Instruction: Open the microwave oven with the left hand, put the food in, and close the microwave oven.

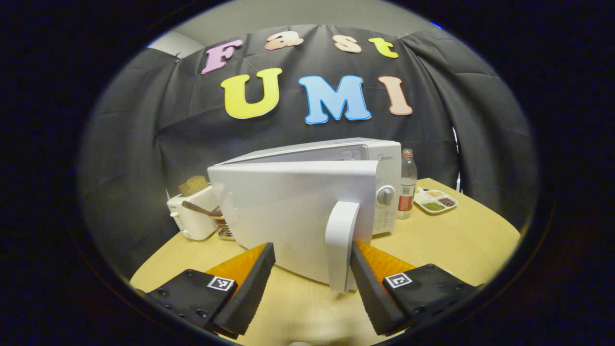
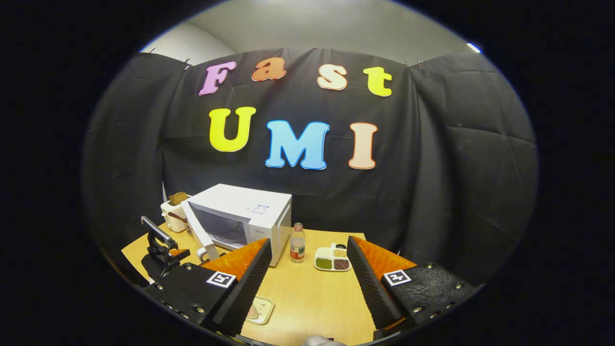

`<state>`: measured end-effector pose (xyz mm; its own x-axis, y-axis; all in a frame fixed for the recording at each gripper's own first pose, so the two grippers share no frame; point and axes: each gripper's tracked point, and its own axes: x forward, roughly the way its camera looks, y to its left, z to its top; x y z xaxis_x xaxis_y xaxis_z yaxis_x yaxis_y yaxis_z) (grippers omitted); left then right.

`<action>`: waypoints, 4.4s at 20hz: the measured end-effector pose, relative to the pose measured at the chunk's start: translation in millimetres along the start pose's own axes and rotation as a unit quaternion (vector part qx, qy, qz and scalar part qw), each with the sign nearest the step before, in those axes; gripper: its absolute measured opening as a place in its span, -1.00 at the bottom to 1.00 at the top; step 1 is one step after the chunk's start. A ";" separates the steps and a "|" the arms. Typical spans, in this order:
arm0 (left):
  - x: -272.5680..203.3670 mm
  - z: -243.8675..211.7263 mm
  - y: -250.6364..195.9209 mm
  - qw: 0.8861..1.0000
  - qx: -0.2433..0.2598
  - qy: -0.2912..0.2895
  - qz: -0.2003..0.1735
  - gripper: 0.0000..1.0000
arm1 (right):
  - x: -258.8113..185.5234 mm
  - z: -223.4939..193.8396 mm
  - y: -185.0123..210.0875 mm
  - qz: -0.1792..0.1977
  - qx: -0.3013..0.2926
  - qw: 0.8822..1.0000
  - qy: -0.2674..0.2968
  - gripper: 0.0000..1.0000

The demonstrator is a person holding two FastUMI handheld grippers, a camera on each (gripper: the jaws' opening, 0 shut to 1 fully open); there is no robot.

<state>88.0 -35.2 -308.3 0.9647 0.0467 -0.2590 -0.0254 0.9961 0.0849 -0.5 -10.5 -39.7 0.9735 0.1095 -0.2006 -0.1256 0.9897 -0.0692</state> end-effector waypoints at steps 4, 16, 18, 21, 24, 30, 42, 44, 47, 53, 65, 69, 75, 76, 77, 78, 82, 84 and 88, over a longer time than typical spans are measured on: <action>-30.7 -4.5 32.2 1.000 0.008 0.003 0.017 0.90 | 2.7 -1.6 26.7 0.028 0.004 1.000 0.004 0.92; -105.8 -37.1 156.9 0.996 0.006 0.012 0.085 0.95 | -7.5 0.3 142.0 0.111 -0.021 0.993 -0.011 0.92; -114.6 -45.3 178.5 0.995 0.009 0.017 0.097 0.93 | -9.9 -1.6 154.0 0.120 -0.020 0.993 -0.010 0.92; -126.9 -52.1 211.7 0.993 0.013 0.020 0.116 0.95 | -10.4 -1.5 166.2 0.123 -0.036 0.992 -0.013 0.92; -130.8 -60.5 236.6 0.992 0.005 0.021 0.124 1.00 | -10.3 -5.3 175.4 0.129 -0.044 0.991 -0.009 0.92; -140.2 -69.1 286.2 0.984 -0.008 0.028 0.174 0.90 | -10.9 -8.5 183.8 0.135 -0.057 0.989 -0.003 0.92; -196.1 13.4 246.1 0.986 0.003 -0.033 0.164 1.00 | 0.3 -76.1 160.1 0.148 -0.081 0.985 0.047 0.92; -207.2 45.7 225.2 0.986 0.010 -0.053 0.156 1.00 | -0.2 -106.5 152.1 0.156 -0.096 0.981 0.068 0.92; -220.2 100.4 185.0 0.987 0.006 -0.083 0.135 0.95 | 0.0 -156.0 141.0 0.177 -0.110 0.973 0.098 0.93; -233.5 193.5 123.7 0.985 0.019 -0.124 0.115 0.94 | 4.3 -248.0 138.8 0.226 -0.095 0.956 0.159 0.93; -214.4 221.8 110.0 0.989 0.024 -0.106 0.097 0.93 | 79.6 -332.6 172.9 0.226 -0.119 0.941 0.221 0.94; -207.8 221.5 120.6 0.990 0.026 -0.101 0.098 1.00 | 92.0 -342.8 185.5 0.231 -0.132 0.935 0.234 0.94; -194.2 213.3 130.3 0.991 0.020 -0.091 0.092 1.00 | 100.9 -355.0 185.3 0.225 -0.146 0.931 0.248 0.94; -193.4 211.8 131.2 0.992 0.019 -0.091 0.089 1.00 | 100.9 -357.6 186.9 0.228 -0.140 0.929 0.254 0.94; -192.0 209.5 133.5 0.992 0.022 -0.088 0.089 1.00 | 100.7 -360.7 189.8 0.232 -0.135 0.928 0.259 0.94; -189.0 206.3 136.2 0.992 0.025 -0.085 0.088 0.97 | 93.5 -350.1 185.8 0.232 -0.130 0.928 0.260 0.71; -179.5 197.7 143.8 0.994 0.021 -0.075 0.079 1.00 | 100.9 -356.2 186.3 0.223 -0.106 0.925 0.288 0.34; -174.5 196.6 145.0 0.994 0.021 -0.073 0.074 1.00 | 98.7 -349.9 187.5 0.227 -0.084 0.923 0.300 0.15; -171.4 195.6 151.5 0.995 0.027 -0.076 0.066 1.00 | 100.1 -306.6 204.0 0.241 -0.032 0.930 0.276 0.10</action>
<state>-29.9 92.9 -62.9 0.9826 0.1606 -0.0937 -0.1442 0.9764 0.1609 12.8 173.9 -373.5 0.5567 0.4573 -0.6935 -0.5497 0.8287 0.1052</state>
